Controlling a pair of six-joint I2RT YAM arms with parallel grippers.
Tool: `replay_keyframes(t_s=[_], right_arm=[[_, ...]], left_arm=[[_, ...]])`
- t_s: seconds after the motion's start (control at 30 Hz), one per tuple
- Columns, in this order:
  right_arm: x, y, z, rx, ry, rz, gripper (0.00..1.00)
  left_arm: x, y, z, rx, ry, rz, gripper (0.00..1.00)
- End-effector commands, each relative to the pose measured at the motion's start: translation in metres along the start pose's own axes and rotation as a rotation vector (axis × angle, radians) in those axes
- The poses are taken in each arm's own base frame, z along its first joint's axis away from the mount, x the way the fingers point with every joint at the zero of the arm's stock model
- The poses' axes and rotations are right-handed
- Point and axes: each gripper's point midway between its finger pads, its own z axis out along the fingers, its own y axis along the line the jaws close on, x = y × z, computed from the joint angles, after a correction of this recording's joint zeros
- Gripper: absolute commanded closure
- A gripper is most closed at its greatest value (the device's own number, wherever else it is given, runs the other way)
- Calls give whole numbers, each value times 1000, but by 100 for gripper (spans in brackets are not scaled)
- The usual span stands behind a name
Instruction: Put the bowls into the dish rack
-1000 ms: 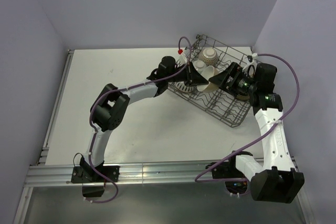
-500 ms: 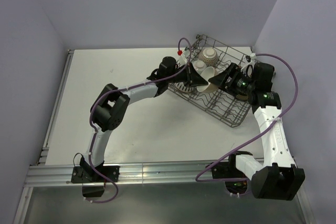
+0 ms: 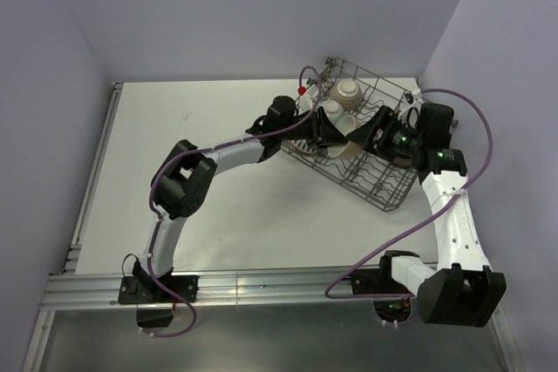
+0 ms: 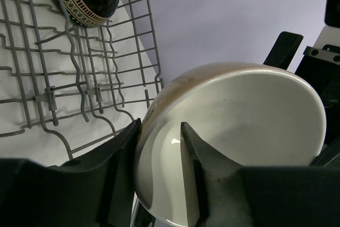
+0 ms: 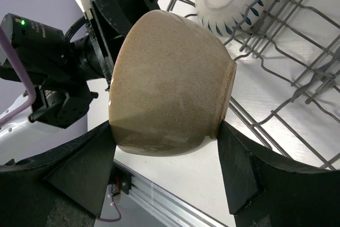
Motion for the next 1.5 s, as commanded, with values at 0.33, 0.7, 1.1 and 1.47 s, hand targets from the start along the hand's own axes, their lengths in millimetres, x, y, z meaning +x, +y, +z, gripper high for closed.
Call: replay_keyframes(t_s=[0.33, 0.7, 1.1, 1.47], right_arm=[[-34, -12, -34, 90, -62, -215, 100], [-45, -54, -51, 321, 3, -450, 100], [-72, -98, -55, 532, 190, -612, 100], [-66, -137, -40, 707, 321, -734, 100]], left_arm=[[2, -18, -8, 28, 24, 89, 33], [-36, -35, -78, -89, -40, 304, 0], [-106, -15, -226, -312, -239, 371, 1], [-103, 10, -270, -394, -281, 283, 1]])
